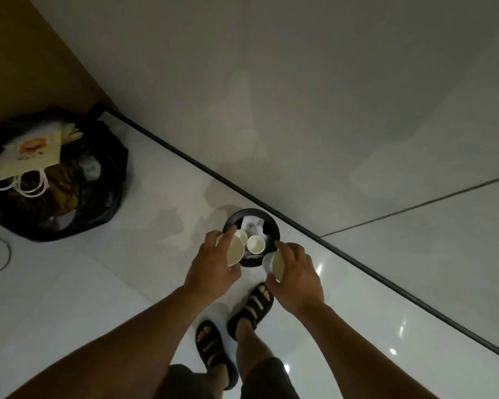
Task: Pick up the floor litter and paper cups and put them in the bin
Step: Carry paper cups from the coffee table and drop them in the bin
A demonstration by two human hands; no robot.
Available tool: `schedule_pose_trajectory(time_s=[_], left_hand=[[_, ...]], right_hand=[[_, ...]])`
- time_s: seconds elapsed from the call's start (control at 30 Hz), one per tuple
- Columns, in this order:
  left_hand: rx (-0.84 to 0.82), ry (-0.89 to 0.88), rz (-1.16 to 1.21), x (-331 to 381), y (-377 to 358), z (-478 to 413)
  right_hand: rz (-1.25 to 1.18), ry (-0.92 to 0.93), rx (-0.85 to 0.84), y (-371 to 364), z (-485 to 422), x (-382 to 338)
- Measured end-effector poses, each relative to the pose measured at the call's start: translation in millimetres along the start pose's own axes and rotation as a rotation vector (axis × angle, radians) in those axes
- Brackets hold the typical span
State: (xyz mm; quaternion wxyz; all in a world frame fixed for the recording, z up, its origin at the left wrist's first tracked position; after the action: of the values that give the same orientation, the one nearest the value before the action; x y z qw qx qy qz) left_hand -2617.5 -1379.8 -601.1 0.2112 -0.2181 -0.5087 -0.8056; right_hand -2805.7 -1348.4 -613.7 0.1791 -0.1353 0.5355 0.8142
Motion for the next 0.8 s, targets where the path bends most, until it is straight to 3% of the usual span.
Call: schedule_pose_trajectory(time_s=[0.2, 0.33, 0.53, 0.67, 0.8], left_hand=[[-0.076, -0.063, 0.008, -64.9, -88.7, -121.3], [-0.070, -0.197, -0.052, -115.2, -152.5, -173.4], [-0.146, -0.300, -0.200, -176.8, -228.8, -210.3], [-0.123, -0.410, -0.430, -202.6, -244.0, -217.0], [-0.218, -0.448, -0.550, -216.8, -254.7, -222.0]], right_hand=[[-0.019, -0.037, -0.004, -104.5, -107.6, 51.7], [-0.036, -0.075, 0.005, -179.5, -157.8, 73.5], [0.025, -0.110, 0.038, -263.1, -194.8, 92.9], [0.118, -0.097, 0.073, -292.5, -196.9, 104.8], [0.144, -0.073, 0.046, -312.7, -198.3, 105.2]])
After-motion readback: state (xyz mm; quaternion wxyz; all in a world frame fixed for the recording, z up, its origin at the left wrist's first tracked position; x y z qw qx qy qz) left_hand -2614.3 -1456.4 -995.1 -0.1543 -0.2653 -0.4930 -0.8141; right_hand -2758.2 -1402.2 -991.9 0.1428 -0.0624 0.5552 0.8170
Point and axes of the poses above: each hand's wrist, its own z-axis away from the middle knuckle, its own y-axis out of the back of the hand, x = y × z, the point moved 4 cm from there along -z, towards the middle knuckle, and after that the axes turned 4 degrees about z, right-handed, at the moved point
